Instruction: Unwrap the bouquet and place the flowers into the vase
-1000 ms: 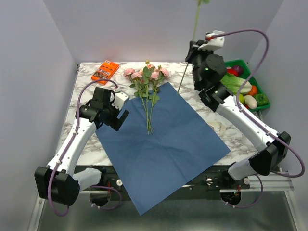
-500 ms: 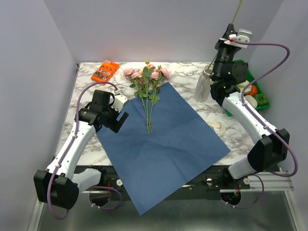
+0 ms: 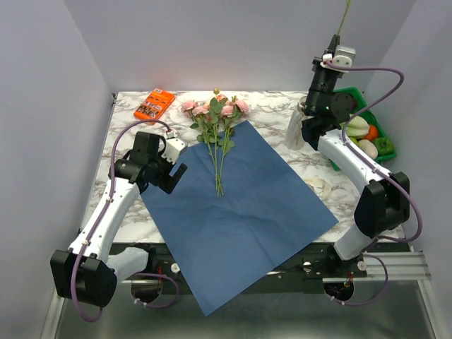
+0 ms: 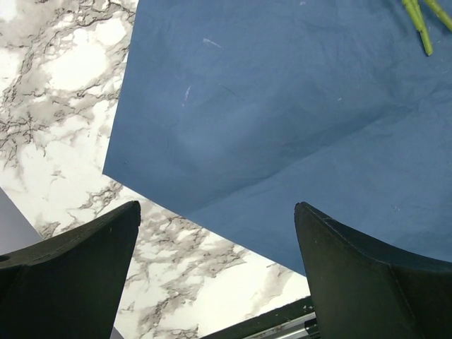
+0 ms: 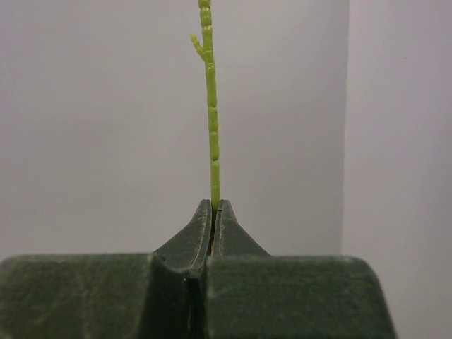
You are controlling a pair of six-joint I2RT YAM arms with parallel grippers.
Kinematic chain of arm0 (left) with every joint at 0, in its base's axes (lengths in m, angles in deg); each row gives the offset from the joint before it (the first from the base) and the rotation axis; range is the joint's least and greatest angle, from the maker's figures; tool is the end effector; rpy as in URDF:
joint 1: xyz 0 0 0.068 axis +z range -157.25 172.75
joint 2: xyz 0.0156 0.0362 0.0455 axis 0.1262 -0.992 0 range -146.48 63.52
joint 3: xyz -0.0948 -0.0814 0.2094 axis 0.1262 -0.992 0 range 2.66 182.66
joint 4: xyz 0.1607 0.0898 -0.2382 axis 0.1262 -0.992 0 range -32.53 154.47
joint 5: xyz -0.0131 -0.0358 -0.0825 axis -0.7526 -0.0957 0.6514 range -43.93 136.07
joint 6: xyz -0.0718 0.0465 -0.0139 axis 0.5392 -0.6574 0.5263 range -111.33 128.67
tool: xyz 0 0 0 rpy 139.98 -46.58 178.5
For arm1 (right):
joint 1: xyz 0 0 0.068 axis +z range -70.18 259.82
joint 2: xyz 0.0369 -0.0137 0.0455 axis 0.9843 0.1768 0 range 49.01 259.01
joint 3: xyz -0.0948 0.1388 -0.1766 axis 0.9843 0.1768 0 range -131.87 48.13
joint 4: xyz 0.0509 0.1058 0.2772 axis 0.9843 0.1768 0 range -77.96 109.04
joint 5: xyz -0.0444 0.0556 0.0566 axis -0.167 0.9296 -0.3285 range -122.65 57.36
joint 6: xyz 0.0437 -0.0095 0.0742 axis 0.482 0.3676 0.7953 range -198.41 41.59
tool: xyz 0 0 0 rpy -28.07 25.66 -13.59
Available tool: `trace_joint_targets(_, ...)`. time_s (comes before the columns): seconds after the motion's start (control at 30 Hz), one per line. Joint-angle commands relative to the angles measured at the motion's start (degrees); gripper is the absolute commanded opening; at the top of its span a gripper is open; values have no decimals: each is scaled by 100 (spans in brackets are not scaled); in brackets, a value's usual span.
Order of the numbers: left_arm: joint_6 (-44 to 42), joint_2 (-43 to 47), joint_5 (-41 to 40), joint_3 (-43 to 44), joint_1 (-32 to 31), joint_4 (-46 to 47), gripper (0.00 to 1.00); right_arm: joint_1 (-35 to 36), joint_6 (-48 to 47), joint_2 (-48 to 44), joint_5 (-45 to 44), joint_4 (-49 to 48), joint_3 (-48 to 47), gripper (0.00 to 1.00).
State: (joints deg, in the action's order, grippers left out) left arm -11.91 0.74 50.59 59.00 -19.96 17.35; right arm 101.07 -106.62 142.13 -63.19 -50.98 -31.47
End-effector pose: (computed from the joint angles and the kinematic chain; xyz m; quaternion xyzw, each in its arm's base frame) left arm 0.2856 -0.0705 0.2280 0.2837 0.9058 -0.0159 0.3142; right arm 0.4023 0.1148 0.4447 0.0848 0.4067 -0.1459 0.8979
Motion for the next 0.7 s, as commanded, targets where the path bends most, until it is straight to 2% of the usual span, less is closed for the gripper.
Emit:
trace_joint_targets(0.0, -113, -58, -21, 106, 75, 97, 99, -130, -62, 162, 66, -623, 49, 1)
trace_joint_targets(0.67, -78, -384, 76, 281, 199, 141, 99, -218, 114, 488, -4, -1335, 1120, 1)
